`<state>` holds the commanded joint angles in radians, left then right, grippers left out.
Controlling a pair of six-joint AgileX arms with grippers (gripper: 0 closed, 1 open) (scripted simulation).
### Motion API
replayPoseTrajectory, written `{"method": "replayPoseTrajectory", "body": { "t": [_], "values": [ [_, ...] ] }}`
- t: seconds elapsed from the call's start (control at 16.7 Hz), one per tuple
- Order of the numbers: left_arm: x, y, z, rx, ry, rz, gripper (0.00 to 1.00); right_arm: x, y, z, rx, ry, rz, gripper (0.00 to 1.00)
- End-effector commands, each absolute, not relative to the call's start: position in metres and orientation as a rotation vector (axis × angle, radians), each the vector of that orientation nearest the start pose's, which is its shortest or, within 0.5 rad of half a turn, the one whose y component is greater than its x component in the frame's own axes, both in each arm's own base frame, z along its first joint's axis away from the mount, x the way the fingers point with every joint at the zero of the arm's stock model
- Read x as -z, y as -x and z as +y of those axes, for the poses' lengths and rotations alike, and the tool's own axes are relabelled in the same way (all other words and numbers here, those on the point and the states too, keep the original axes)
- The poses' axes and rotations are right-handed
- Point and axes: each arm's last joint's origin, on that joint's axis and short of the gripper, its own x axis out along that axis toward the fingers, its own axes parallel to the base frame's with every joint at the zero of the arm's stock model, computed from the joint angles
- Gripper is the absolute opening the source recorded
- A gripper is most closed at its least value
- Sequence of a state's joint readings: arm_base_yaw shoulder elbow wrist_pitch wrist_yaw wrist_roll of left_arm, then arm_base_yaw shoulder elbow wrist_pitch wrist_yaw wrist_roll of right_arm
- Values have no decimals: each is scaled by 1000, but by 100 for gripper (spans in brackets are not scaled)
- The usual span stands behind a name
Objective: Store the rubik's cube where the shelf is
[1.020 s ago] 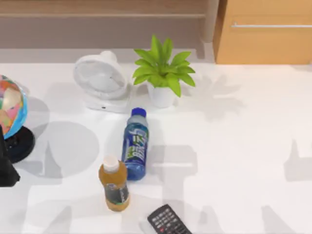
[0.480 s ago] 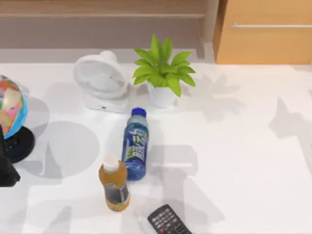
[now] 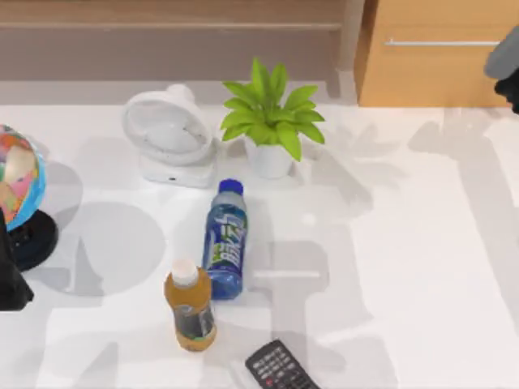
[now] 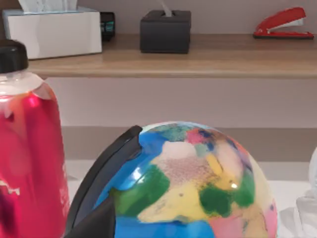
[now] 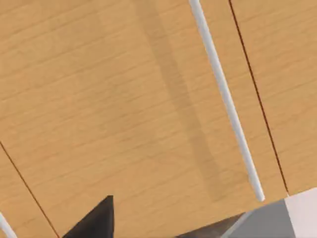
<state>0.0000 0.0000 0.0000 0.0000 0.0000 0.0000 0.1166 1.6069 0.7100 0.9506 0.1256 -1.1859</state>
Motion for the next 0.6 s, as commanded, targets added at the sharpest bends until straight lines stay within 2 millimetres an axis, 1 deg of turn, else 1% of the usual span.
{"method": "replayPoseTrajectory", "body": {
  "t": [0.18,0.3,0.42,0.48,0.6],
  "values": [
    [-160,-106,-1,0,0,0,100,-167,-371,50,19,1361,-22,100],
    [-160,-106,-1,0,0,0,100,-136,-388,58,13,1449,-5,100],
    [-160,-106,-1,0,0,0,100,-111,-399,64,8,1514,4,100],
    [-160,-106,-1,0,0,0,100,-102,-402,66,8,1538,6,100],
    [-160,-106,-1,0,0,0,100,-91,-405,69,8,1566,8,100]
  ]
}}
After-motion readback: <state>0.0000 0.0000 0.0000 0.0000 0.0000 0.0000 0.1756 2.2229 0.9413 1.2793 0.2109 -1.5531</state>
